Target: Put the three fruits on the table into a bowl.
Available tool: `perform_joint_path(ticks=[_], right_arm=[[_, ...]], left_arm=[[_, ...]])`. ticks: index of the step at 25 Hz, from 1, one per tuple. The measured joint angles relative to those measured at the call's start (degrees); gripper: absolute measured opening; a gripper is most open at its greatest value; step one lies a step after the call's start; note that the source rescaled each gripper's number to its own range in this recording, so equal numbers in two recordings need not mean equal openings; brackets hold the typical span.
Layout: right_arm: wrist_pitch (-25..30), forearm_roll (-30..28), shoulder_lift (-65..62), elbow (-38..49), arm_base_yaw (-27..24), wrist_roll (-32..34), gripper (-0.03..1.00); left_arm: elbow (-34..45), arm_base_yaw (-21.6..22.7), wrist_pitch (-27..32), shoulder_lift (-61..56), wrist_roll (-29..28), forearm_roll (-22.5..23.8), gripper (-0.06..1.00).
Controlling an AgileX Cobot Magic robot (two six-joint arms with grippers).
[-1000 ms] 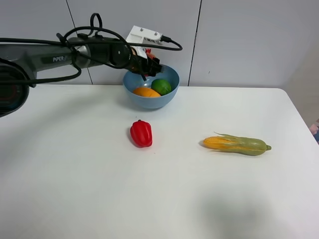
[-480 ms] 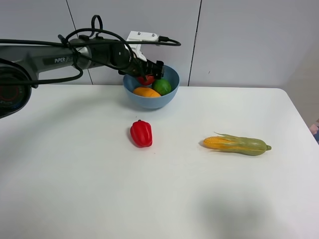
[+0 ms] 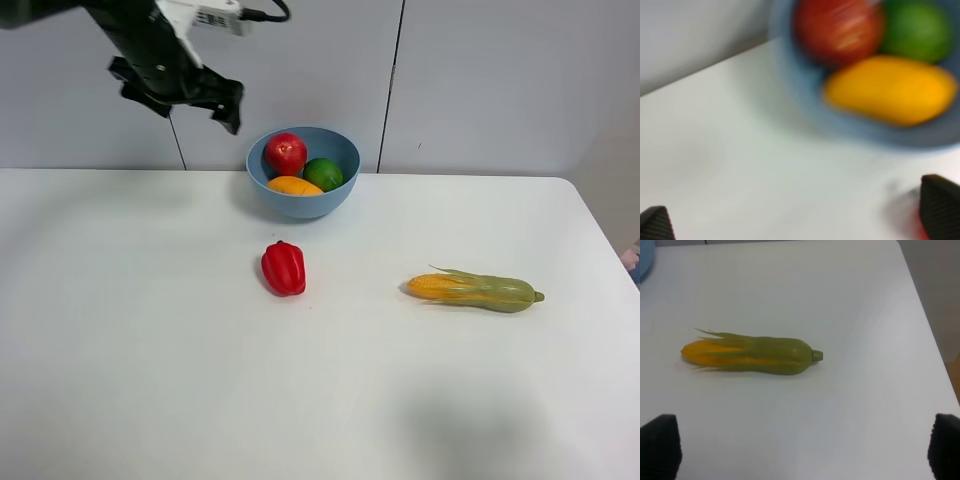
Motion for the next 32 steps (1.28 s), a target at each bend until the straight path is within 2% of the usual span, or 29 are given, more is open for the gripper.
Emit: perform_joint_path(ticks=[3, 6, 10, 16, 20, 23, 27, 32], right_arm=[[0.00, 0.00, 0.00, 0.00, 0.00, 0.00, 1.00], [0.00, 0.00, 0.00, 0.00, 0.00, 0.00, 1.00], [0.00, 0.00, 0.00, 0.00, 0.00, 0.00, 1.00], [0.00, 0.00, 0.00, 0.00, 0.00, 0.00, 1.00], [0.00, 0.00, 0.00, 0.00, 0.00, 0.00, 1.00], [0.00, 0.00, 0.00, 0.00, 0.00, 0.00, 1.00], [0.00, 0.00, 0.00, 0.00, 0.00, 0.00, 1.00], [0.00, 0.00, 0.00, 0.00, 0.00, 0.00, 1.00]], left_arm=[[0.00, 5.49, 6.26, -4.95, 1.11, 1.14, 0.98], [0.00, 9.38, 10.09, -10.83, 2.39, 1.14, 0.98], [3.73, 14.60, 9.84, -20.96, 3.63, 0.51, 0.98], [25.59, 22.33, 5.72, -40.93, 3.90, -1.70, 0.98], [42.12, 25.36, 3.13, -58.79, 3.95, -2.11, 0.98], [51.63, 26.56, 1.90, -73.38, 3.95, -2.36, 0.98], [59.88, 26.62, 1.80, -90.39, 4.00, -3.40, 0.98], [65.25, 26.62, 3.11, -103.54, 3.73, -3.40, 0.98]])
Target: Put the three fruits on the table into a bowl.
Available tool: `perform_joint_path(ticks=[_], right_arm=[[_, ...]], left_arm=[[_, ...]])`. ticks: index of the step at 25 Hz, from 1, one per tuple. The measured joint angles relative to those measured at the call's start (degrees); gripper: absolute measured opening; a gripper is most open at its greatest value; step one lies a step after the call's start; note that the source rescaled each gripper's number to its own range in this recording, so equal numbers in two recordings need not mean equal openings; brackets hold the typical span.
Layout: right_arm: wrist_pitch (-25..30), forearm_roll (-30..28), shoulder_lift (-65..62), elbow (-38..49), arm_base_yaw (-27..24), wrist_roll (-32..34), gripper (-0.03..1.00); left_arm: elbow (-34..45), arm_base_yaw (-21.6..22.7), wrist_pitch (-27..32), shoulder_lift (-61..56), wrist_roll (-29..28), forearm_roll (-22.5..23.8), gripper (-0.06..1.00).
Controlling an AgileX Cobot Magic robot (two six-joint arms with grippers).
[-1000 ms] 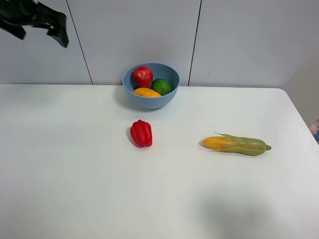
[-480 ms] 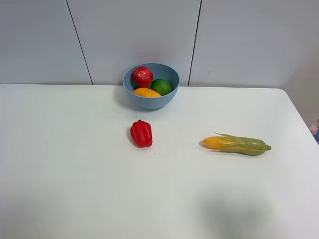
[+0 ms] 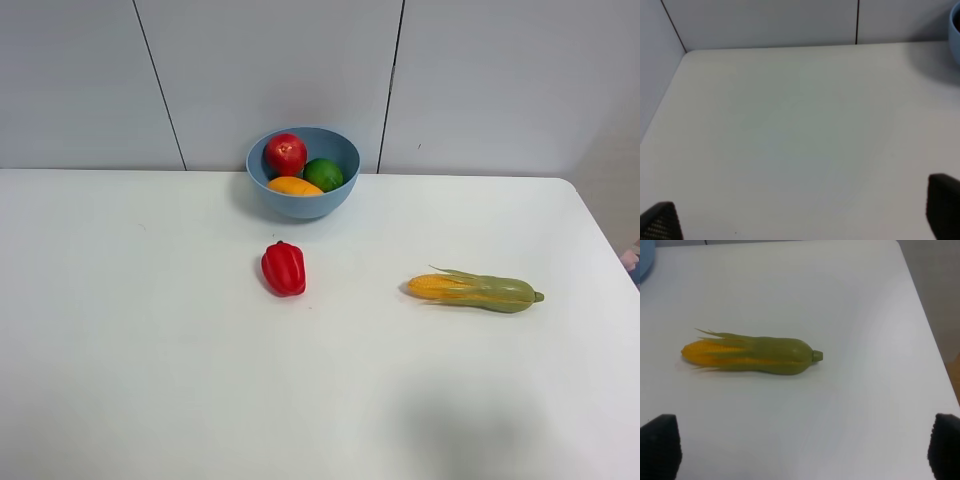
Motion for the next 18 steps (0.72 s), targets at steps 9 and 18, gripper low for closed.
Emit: perform_joint_path(ticks=[9, 18], right_arm=[[0.00, 0.00, 0.00, 0.00, 0.00, 0.00, 1.00], [0.00, 0.00, 0.00, 0.00, 0.00, 0.00, 1.00]], left_arm=[[7.73, 0.00, 0.00, -8.39, -0.30, -0.43, 0.98], [10.29, 0.00, 0.87, -8.50, -0.79, -3.21, 0.98]])
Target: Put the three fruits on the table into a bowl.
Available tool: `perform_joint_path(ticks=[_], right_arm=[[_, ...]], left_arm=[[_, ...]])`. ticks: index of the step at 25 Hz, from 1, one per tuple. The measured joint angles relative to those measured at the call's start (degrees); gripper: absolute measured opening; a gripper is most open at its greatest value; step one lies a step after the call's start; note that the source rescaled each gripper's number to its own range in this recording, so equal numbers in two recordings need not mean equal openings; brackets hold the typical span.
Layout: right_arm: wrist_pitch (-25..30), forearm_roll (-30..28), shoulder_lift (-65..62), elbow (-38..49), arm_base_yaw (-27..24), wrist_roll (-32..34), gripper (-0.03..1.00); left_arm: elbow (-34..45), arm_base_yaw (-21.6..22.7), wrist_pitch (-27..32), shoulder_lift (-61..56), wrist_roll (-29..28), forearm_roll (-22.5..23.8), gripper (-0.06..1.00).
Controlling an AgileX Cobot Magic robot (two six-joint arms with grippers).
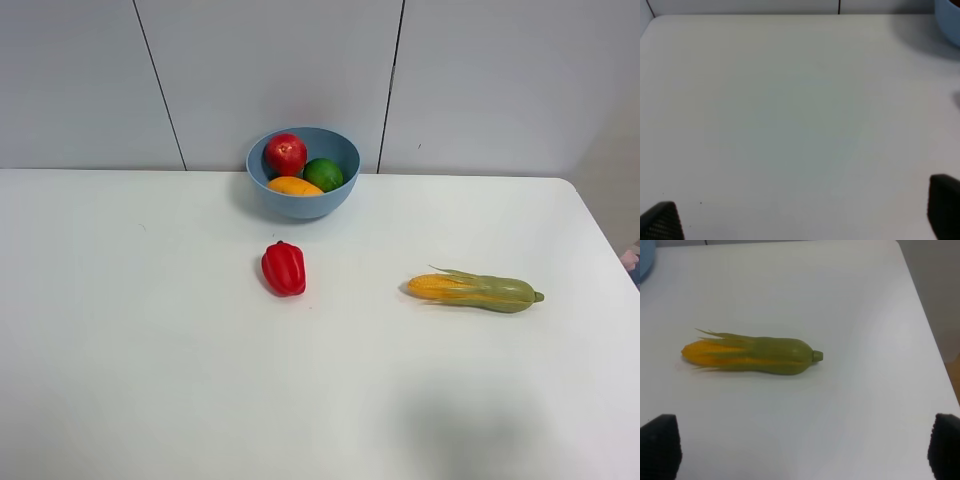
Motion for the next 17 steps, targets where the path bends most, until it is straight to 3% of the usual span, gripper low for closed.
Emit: perform_joint_path(ticks=[17], right_arm=[[0.00, 0.00, 0.00, 0.00, 0.00, 0.00, 1.00]], left_arm=[[0.00, -0.27, 0.00, 0.00, -0.52, 0.06, 0.98]])
